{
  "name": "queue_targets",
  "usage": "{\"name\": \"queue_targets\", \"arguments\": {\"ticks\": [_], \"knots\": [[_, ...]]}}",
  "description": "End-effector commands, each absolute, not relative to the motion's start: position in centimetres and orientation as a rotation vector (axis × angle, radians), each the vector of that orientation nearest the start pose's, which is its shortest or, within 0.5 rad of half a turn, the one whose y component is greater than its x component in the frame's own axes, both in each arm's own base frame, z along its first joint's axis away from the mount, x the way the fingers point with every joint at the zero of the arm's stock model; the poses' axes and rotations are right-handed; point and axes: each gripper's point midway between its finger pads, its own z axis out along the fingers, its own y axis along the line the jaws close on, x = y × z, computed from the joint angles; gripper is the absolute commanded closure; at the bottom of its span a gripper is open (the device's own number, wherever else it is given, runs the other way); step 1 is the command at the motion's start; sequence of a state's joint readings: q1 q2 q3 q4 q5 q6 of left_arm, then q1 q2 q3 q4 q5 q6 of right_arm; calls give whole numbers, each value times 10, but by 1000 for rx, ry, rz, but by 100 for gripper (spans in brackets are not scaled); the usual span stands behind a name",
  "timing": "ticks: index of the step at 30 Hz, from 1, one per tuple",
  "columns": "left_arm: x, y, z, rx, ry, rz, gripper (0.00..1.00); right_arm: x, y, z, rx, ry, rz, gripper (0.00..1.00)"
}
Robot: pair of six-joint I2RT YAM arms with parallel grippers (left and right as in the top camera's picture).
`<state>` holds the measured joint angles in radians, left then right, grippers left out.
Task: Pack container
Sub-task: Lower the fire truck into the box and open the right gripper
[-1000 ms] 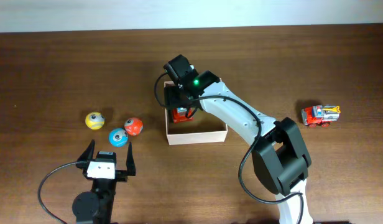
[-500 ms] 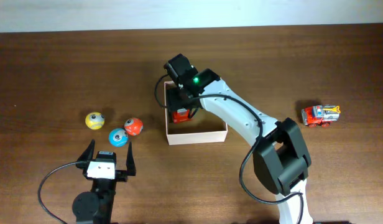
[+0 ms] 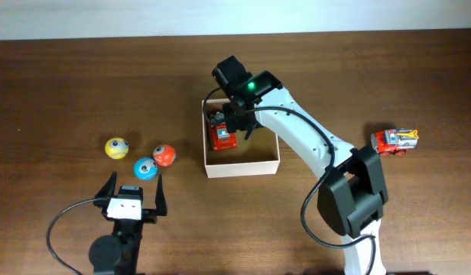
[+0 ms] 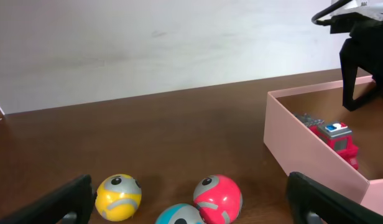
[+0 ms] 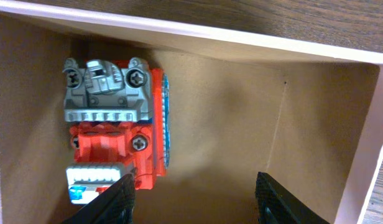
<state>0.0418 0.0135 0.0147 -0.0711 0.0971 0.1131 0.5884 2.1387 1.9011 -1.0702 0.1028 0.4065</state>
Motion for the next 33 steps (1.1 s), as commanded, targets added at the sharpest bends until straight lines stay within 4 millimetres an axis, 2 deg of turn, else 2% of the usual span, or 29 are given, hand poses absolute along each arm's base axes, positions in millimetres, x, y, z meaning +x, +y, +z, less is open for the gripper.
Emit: {"name": "queue_targets", "arguments": {"ticks": [1, 9, 16, 25, 29, 33], "knots": [[246, -5, 159, 139, 1635, 58, 1, 411, 246, 95, -246, 2846, 4, 43], [246, -5, 159, 139, 1635, 58, 1, 406, 244, 65, -251, 2886, -19, 43], [246, -5, 159, 139, 1635, 58, 1, 403, 249, 63, -251, 2902, 22, 43], [246, -5, 159, 139, 1635, 58, 1, 397, 274, 64, -203, 2934, 238, 43], [246, -5, 159, 139, 1635, 58, 1, 400, 276, 65, -187, 2922, 250, 42], [246, -5, 159, 139, 1635, 58, 1, 405, 270, 65, -179, 2903, 194, 42]]}}
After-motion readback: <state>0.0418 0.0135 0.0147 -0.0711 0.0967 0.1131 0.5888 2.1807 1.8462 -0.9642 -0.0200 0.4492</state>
